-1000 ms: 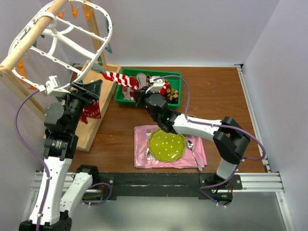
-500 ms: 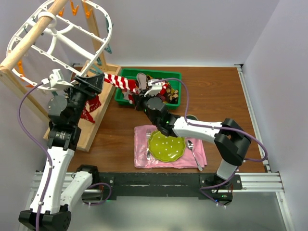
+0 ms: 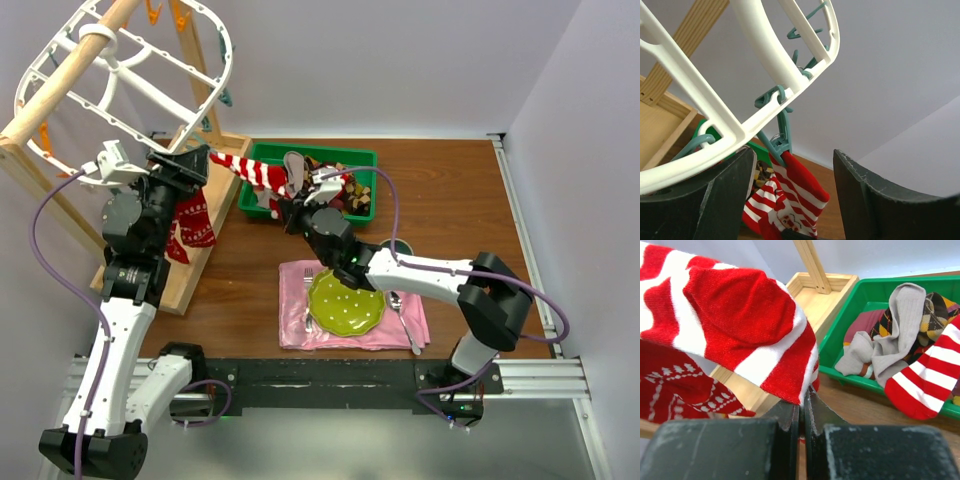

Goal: Remove the socks clipped to the hanger
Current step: Remove the sock from the hanger.

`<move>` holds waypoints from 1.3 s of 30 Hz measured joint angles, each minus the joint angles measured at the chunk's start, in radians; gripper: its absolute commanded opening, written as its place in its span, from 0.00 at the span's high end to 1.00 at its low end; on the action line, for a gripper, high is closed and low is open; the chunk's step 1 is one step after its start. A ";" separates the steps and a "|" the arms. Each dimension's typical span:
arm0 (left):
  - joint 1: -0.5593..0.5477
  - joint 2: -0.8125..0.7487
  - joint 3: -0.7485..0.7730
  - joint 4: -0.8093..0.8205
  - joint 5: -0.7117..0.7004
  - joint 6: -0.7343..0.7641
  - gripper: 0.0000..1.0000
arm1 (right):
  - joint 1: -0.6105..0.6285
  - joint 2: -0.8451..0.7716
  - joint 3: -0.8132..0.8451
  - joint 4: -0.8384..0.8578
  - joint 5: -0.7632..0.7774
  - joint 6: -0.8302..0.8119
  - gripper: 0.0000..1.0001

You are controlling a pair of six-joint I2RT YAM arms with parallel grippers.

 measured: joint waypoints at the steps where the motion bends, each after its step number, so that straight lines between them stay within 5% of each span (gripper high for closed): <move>1: 0.000 0.000 0.000 0.005 -0.004 0.000 0.30 | 0.005 -0.004 -0.002 0.001 0.003 -0.001 1.00; 39: 0.000 -0.019 -0.002 -0.066 -0.165 0.002 0.38 | 0.187 -0.005 -0.007 0.091 0.241 -0.250 1.00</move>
